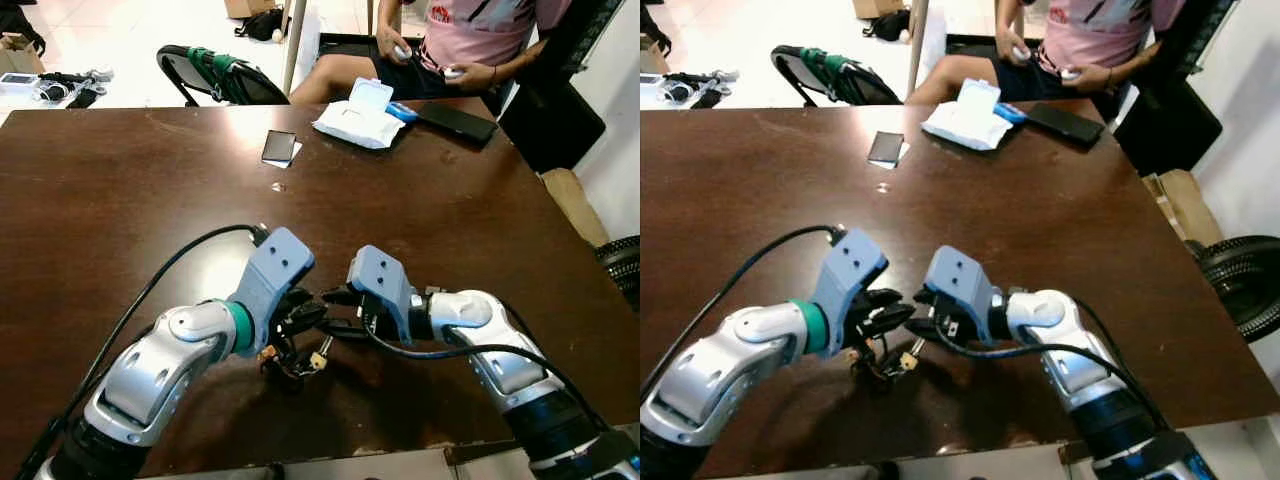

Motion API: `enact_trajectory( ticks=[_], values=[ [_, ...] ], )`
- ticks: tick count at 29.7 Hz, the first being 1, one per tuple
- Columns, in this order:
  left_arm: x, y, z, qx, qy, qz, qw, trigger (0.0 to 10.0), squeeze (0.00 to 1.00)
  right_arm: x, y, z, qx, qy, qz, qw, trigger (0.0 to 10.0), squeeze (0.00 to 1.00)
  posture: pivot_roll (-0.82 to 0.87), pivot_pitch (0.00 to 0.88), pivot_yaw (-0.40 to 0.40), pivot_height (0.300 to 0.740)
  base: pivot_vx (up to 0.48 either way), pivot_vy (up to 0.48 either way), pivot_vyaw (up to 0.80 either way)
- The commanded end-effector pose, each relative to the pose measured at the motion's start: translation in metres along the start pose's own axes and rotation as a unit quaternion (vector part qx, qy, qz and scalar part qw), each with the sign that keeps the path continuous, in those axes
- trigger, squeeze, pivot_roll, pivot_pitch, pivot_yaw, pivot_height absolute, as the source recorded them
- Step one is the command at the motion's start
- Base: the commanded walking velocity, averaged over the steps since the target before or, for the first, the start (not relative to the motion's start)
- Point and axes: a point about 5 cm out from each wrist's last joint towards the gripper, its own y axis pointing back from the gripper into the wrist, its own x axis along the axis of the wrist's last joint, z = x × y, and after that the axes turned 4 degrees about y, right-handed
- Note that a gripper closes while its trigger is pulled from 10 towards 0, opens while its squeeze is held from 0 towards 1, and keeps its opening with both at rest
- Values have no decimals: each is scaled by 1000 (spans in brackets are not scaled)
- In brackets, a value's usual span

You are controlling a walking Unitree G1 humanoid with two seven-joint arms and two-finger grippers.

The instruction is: Hang keys on a hook

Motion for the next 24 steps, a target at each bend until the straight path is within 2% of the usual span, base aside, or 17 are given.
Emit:
enact_trajectory(
  ticks=[1, 4, 14, 16, 18, 24],
  values=[
    [-6, -2, -2, 3, 4, -24, 1000, 10000, 0, 1, -3, -4, 6, -8, 8, 1000, 10000, 0, 113, 13, 129, 740, 0, 0, 0],
    [-14, -2, -6, 1, 25, -51, 998, 10000, 0, 1, -6, -15, 16, -15, 14, 1000, 10000, 0, 110, 11, 146, 740, 0, 0, 0],
    [-17, -8, -2, -15, 26, -44, 999, 10000, 0, -1, 1, -26, 30, -46, 25, 998, 10000, 0, 93, 16, 154, 740, 0, 0, 0],
    [-17, -7, -1, -22, 29, -40, 999, 10000, 0, 9, -3, -41, 64, -82, 58, 993, 10000, 0, 92, 12, 147, 740, 0, 0, 0],
    [-17, -7, 0, -24, 31, -39, 998, 10000, 0, 13, -6, -47, 76, -95, 68, 990, 10000, 0, 93, 11, 146, 740, 0, 0, 0],
    [-18, -6, 1, -28, 35, -41, 998, 10000, 0, 9, -15, -59, 91, -96, 54, 990, 10000, 0, 100, 9, 137, 740, 0, 0, 0]
  ],
)
